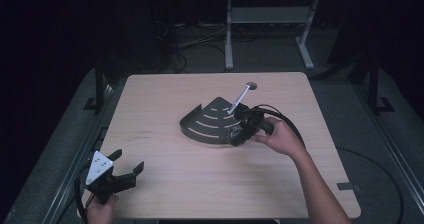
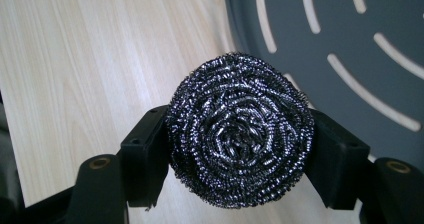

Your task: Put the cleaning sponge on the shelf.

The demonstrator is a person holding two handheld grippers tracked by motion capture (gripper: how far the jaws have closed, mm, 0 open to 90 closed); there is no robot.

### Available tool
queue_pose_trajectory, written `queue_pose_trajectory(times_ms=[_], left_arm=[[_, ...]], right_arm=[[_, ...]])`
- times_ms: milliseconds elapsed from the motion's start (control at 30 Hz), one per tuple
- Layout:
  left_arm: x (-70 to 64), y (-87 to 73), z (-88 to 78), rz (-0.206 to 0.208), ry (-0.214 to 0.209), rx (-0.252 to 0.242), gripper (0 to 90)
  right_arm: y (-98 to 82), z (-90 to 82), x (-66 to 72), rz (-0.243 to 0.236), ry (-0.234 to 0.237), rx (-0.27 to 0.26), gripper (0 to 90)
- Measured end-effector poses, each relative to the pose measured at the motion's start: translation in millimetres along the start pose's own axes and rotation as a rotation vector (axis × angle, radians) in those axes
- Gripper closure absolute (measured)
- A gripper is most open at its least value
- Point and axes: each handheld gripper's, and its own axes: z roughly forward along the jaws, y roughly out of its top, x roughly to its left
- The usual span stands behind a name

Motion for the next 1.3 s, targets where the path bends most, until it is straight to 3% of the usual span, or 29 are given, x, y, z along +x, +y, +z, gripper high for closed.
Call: queue_pose_trajectory(times_ms=[533, 800, 867, 1100, 1300], left_arm=[[0.5, 0.6, 0.1, -0.002, 0.0, -0.001, 13.7], [0.6, 0.6, 0.4, 0.002, -0.001, 0.001, 13.8], [0.6, 0.6, 0.5, 0.006, -0.001, 0.004, 13.8], [-0.1, 0.5, 1.1, 0.0, -0.004, 0.0, 13.7], [1.1, -0.1, -0.7, -0.005, -0.002, -0.002, 13.7]], right_arm=[[18.7, 1.4, -11.9, 0.002, -0.016, 0.02, 32.7], [30.0, 0.7, -21.3, 0.012, -0.018, -0.005, 32.7], [31.5, 3.6, -24.7, 0.02, -0.014, -0.021, 32.7], [35.4, 20.9, -32.4, 0.037, -0.021, 0.006, 32.7], [34.8, 25.9, -40.9, 0.061, -0.026, 0.013, 32.6]])
